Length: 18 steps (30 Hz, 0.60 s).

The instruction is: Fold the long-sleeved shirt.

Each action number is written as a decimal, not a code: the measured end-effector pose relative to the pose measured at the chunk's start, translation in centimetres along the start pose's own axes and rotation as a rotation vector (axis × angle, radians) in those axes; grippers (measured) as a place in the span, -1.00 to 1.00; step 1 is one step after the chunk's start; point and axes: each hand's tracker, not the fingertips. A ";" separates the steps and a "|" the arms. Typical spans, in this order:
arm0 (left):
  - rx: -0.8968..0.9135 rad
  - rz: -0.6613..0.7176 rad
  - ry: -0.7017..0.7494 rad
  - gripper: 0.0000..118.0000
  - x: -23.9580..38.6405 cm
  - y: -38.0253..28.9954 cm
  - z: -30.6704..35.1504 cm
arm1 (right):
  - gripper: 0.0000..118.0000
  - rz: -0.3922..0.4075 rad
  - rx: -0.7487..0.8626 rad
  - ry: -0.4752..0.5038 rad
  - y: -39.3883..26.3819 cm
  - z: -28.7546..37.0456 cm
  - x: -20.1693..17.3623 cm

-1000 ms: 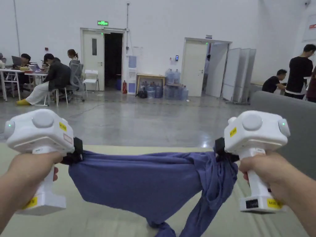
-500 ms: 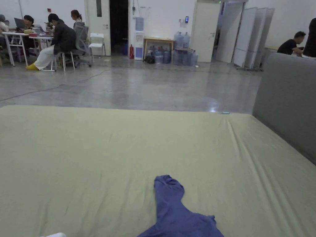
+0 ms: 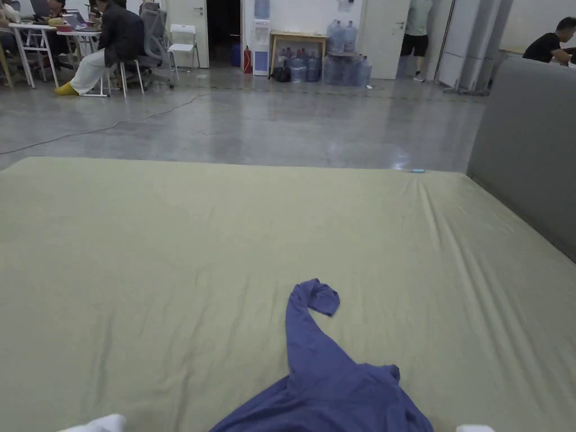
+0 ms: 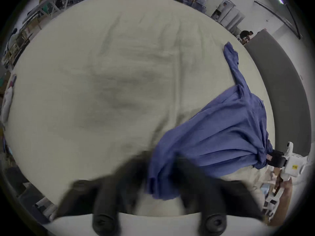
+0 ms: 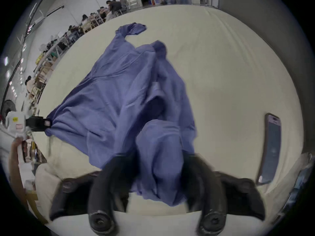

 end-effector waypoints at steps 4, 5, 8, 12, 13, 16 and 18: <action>0.210 0.070 -0.090 0.95 -1.1 -3.0 7.4 | 0.33 -0.033 0.215 0.000 -1.4 7.2 -0.1; 0.201 0.084 -0.086 0.95 -1.4 -3.9 8.4 | 0.33 -0.032 0.215 0.021 -2.3 8.6 -0.2; 0.101 0.088 -0.060 0.95 -1.5 -7.0 9.1 | 0.33 -0.033 0.169 0.092 -4.9 10.3 -1.3; -0.009 -0.016 0.010 -1.00 -1.6 -9.5 7.4 | -1.00 0.012 0.108 0.099 -8.6 9.6 -3.9; -0.024 -0.042 0.048 -1.00 -1.5 -9.8 6.8 | -1.00 0.004 0.108 0.105 -9.3 9.2 -4.5; -0.018 0.022 -0.037 -1.00 -1.0 -8.9 6.0 | -1.00 0.023 0.082 0.176 -10.0 9.1 -5.8; 0.044 0.060 -0.063 0.07 -1.3 -6.5 5.8 | -1.00 0.030 0.082 0.175 -9.4 9.0 -5.8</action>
